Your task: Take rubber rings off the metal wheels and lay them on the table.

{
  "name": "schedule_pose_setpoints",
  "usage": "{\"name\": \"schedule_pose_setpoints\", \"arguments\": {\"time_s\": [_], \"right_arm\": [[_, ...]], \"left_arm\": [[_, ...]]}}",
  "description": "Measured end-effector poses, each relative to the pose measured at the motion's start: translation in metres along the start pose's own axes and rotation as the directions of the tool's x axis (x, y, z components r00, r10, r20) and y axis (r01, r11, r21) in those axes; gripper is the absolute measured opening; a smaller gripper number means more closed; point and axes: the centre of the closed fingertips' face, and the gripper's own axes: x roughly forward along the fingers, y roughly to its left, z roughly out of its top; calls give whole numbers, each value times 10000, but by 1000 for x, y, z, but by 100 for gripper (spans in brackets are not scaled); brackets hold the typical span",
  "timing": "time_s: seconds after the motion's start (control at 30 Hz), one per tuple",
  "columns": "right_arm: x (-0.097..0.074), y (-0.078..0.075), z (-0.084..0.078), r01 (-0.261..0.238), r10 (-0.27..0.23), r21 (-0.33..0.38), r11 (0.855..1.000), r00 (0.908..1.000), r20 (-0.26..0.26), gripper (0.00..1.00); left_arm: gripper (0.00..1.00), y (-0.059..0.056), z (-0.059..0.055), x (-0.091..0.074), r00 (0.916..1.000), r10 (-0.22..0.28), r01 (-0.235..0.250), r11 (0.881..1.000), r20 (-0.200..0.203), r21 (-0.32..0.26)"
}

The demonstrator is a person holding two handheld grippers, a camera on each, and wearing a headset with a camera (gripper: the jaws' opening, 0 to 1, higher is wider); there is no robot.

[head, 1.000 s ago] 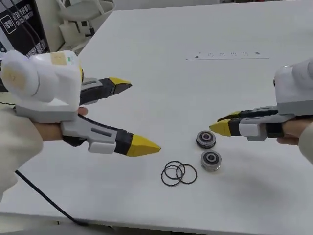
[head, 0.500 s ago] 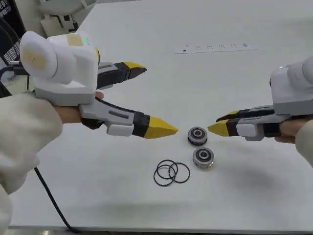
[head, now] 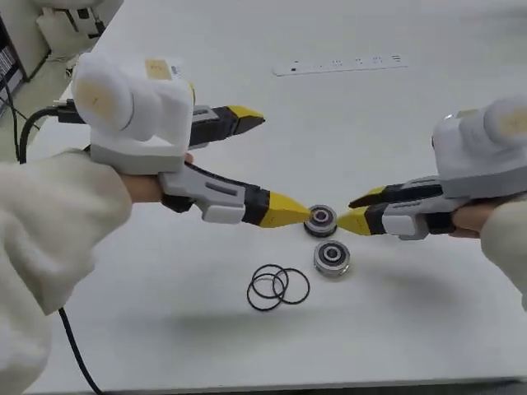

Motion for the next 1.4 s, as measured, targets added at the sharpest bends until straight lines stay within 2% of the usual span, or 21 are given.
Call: {"name": "schedule_pose_setpoints", "arguments": {"time_s": [0.17,0.37,0.5,0.67,0.77,0.97,1.17,1.27,1.4], "right_arm": [[5,-6,-9,267,-268,-78,9996,9995,-139,25],[9,-9,-13,421,-421,-17,9991,9990,-133,25],[13,-8,-18,415,-422,-241,9988,9987,-299,24],[15,-7,-18,429,-441,-463,9980,9987,-247,23],[16,-6,-17,441,-454,-602,9972,9988,-196,22],[17,-5,-16,384,-390,-560,9977,9992,-106,22],[18,-5,-16,377,-379,-349,9987,9993,-42,22],[18,-5,-16,352,-354,-326,9988,9994,-28,21],[19,-5,-16,373,-374,-330,9988,9993,-41,21]], "left_arm": [[83,-4,-4,13,9997,-252,253,9996,-50,88],[75,-8,-19,31,9984,-455,456,9990,-333,32],[68,-10,-34,40,9959,-514,521,9986,-739,77],[59,-9,-40,46,9964,-532,503,9977,-657,-462],[48,-8,-44,49,9965,-443,423,9987,-710,-288],[38,-18,-54,61,9933,-769,736,9965,-862,-409],[27,-18,-63,64,9907,-824,772,9957,-1086,-513],[25,-14,-66,64,9908,-671,621,9970,-1172,-458],[22,-15,-68,66,9893,-775,721,9963,-1233,-473]]}}
